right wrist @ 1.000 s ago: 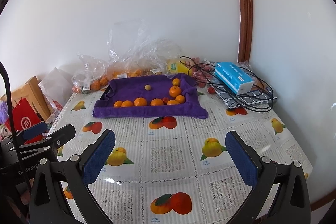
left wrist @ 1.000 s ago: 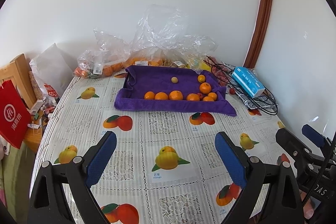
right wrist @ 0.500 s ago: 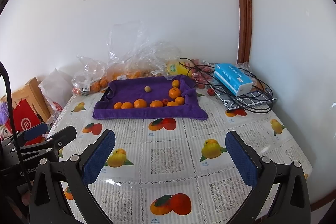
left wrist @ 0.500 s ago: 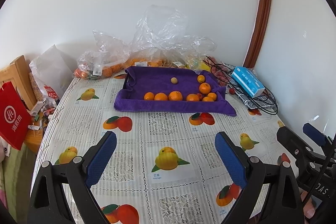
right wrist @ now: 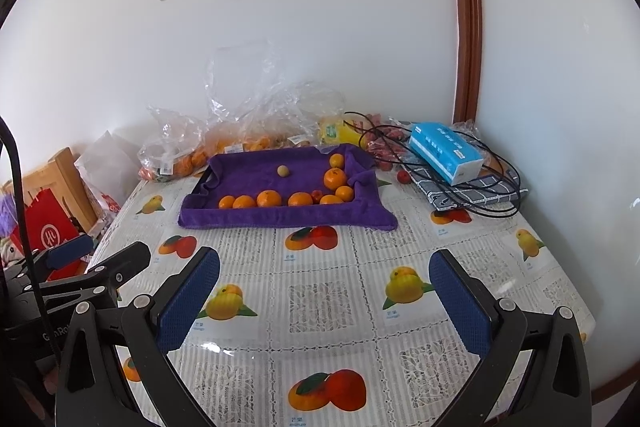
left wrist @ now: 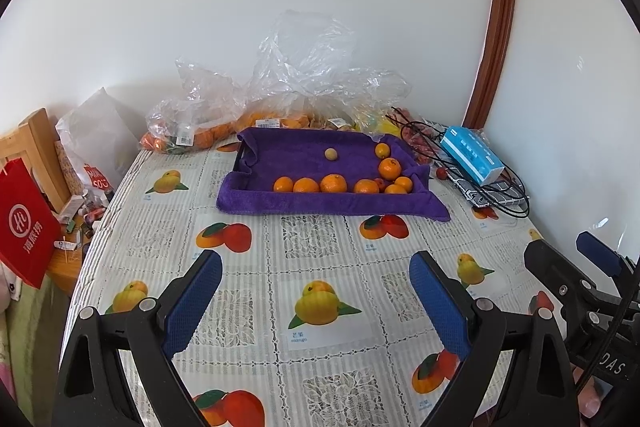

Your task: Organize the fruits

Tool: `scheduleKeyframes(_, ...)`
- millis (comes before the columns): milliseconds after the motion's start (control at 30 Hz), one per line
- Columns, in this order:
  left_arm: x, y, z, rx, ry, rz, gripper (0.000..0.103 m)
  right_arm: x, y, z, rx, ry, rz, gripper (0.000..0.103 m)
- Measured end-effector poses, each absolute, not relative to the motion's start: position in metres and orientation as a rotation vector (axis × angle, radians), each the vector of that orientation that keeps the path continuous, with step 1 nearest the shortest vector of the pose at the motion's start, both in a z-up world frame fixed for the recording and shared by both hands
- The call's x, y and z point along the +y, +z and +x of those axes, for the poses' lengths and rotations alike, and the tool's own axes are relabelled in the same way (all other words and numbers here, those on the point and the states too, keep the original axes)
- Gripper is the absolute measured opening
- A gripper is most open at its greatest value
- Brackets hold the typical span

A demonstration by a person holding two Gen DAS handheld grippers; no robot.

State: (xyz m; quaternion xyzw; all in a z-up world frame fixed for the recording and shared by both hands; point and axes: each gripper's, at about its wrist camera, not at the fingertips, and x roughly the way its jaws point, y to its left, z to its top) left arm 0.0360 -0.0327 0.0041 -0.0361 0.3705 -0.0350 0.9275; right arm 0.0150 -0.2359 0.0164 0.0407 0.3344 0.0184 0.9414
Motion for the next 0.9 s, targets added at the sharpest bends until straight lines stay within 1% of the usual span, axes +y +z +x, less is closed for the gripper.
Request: scheduleKeyframes(900, -0.0305, 0.0037, 0.0337, 0.756, -0.068, -0.082, 0.095, -0.232, 0.0206, 0.0102, 0.664, 0.047, 0.076, 0.103)
